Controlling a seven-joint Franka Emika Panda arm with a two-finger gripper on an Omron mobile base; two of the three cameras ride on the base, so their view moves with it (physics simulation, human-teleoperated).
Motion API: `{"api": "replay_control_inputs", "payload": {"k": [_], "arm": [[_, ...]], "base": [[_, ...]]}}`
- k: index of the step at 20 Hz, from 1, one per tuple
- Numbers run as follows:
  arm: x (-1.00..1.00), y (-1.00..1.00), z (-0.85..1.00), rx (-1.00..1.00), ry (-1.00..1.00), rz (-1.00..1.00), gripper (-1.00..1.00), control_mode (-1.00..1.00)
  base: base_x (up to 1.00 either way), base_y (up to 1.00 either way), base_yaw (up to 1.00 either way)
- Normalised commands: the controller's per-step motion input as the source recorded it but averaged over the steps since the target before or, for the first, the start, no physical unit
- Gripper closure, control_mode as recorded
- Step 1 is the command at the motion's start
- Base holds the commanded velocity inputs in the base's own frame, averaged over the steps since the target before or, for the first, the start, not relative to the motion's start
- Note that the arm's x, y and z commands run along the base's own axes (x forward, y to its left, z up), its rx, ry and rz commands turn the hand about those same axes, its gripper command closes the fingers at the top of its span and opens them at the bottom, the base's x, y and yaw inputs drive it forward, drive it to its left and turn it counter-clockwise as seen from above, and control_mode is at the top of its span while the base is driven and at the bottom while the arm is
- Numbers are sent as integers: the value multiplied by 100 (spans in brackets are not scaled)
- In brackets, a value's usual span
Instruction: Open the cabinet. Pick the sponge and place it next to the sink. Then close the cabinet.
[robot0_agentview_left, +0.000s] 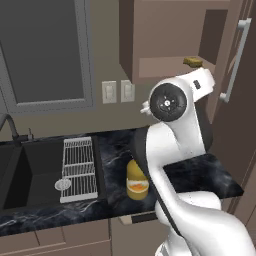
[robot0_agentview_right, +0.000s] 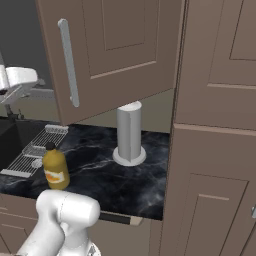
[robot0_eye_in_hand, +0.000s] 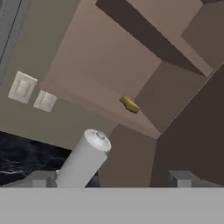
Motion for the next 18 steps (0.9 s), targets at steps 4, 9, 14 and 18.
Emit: {"api": "replay_control_inputs", "payload": {"k": [4, 9, 14, 18], "arm": [[0, 0, 0, -19, 47, -35, -100, -100], [34, 9, -19, -22, 21, -34, -100, -100], [58, 8, -11, -19, 0, -19, -100, -100], [79, -3, -1, -22, 4, -1, -100, -100]], "base": [[0, 0, 0], [0, 0, 0], [0, 0, 0], [0, 0, 0]]}}
